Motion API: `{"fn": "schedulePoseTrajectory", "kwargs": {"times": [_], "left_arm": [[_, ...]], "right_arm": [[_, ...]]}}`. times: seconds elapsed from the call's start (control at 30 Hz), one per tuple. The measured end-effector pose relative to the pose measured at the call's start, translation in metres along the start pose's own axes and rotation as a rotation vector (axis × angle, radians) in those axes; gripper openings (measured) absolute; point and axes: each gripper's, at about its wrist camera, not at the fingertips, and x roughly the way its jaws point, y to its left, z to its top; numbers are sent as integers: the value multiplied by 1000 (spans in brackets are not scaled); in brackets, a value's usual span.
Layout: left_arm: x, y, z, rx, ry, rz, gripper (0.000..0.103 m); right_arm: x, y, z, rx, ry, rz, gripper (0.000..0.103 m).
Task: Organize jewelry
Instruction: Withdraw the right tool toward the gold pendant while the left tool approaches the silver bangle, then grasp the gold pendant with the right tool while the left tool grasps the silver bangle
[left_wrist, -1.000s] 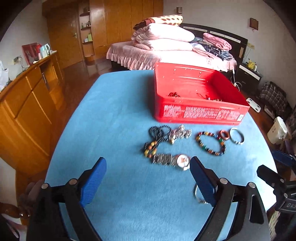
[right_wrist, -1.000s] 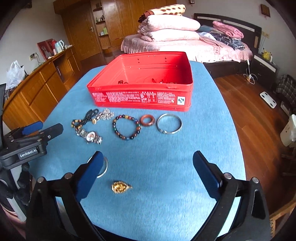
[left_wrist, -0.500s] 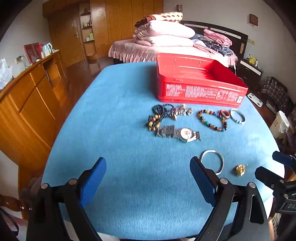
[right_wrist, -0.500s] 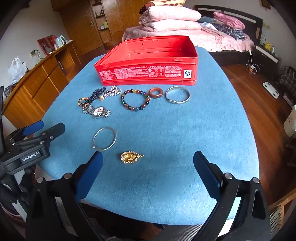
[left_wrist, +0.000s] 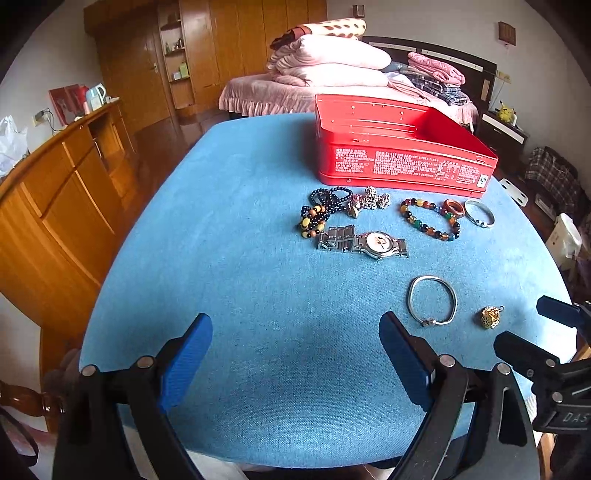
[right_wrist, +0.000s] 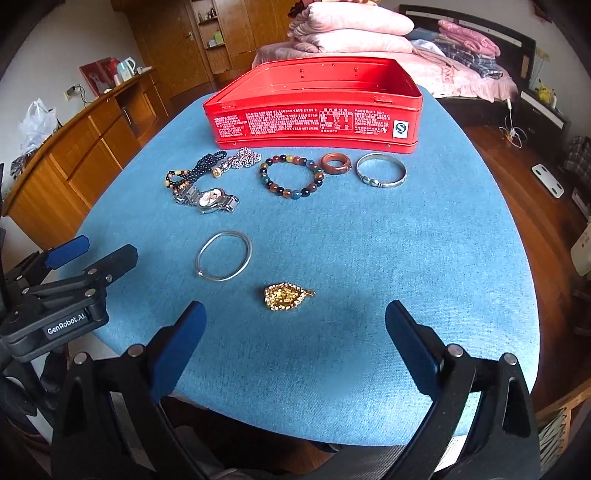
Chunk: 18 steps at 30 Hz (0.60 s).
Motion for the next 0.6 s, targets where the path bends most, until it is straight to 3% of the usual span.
{"fn": "schedulePoseTrajectory", "kwargs": {"times": [0.07,0.5,0.6], "left_arm": [[1,0,1,-3,-1,0,90],[4,3,1,-22,8,-13,90],[5,2,2,-21,10,-21,90]], "right_arm": [[3,0,0,1,15,7,77],[12,1,2,-3,42,-13,61],[12,3,2,-19,42,-24,47]]}}
